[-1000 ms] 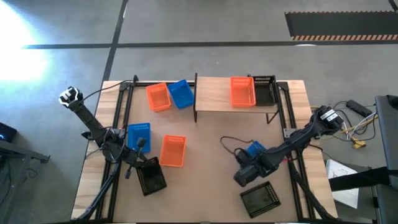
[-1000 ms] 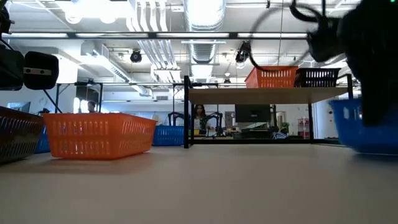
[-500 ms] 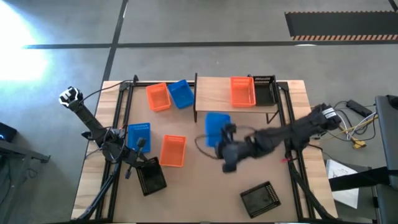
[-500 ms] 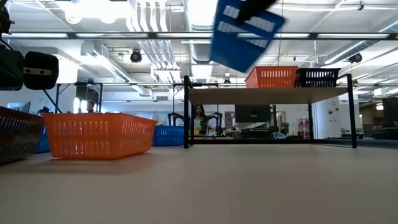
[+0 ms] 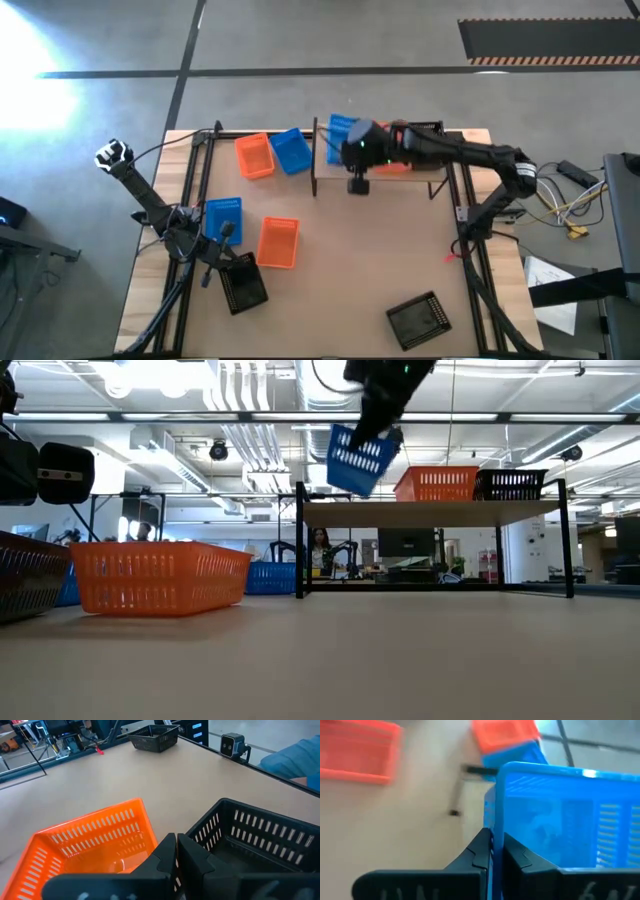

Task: Stack baskets on shelf by color
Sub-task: Put the bottom blue bin on the shelf

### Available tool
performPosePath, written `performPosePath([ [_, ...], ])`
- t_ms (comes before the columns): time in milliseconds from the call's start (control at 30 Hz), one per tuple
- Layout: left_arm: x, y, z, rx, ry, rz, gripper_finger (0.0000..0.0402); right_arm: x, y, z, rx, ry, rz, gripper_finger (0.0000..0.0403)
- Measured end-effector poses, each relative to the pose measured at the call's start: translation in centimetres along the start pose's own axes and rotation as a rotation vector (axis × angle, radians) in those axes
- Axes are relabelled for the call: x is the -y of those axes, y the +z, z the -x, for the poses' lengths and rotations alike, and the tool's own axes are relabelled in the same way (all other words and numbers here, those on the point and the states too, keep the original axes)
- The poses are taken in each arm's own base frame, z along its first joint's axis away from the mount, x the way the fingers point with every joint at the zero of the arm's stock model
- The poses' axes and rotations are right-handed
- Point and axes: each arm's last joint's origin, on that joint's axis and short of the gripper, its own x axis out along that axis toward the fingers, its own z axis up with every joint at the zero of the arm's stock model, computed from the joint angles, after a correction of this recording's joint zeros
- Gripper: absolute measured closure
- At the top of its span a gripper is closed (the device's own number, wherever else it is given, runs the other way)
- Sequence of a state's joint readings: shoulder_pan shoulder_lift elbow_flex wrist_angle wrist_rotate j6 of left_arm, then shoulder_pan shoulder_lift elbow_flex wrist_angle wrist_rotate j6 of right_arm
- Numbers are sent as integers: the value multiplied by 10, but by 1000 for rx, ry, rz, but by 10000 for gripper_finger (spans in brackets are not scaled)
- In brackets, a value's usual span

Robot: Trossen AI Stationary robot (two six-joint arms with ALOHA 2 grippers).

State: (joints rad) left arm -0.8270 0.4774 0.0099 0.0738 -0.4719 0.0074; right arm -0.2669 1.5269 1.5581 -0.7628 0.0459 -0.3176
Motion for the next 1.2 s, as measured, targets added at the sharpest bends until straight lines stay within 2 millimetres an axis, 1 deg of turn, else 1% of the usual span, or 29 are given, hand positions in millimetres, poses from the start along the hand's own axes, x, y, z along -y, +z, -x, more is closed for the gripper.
performPosePath([
  [67, 0, 0, 0, 0, 0, 0, 402, 8, -4, -5, -13, 18, -5, 390],
  [133, 0, 0, 0, 1, 0, 0, 402, 10, -5, -10, -13, 55, -9, 390],
  [300, 0, 0, 0, 0, 0, 0, 402, 9, -7, -23, -44, 72, 12, 390],
  [400, 0, 0, 0, 0, 0, 0, 402, 9, -8, -28, -66, 64, 30, 390],
  [567, 0, 0, 0, 0, 0, 0, 402, 9, -9, -28, -79, 44, 82, 390],
  [667, 0, 0, 0, 0, 0, 0, 402, 9, -9, -28, -84, 46, 81, 387],
  [767, 0, 0, 0, 0, 0, 0, 402, 9, -10, -28, -93, 42, 61, 368],
  [1067, 0, 0, 0, 0, 0, 0, 402, 10, -10, -28, -105, 5, 8, 278],
  [1133, 0, 0, 0, 0, 0, 0, 402, 10, -10, -28, -105, 5, -4, 267],
  [1200, 0, 0, 0, 0, 0, 0, 402, 9, -11, -28, -110, 5, -15, 263],
])
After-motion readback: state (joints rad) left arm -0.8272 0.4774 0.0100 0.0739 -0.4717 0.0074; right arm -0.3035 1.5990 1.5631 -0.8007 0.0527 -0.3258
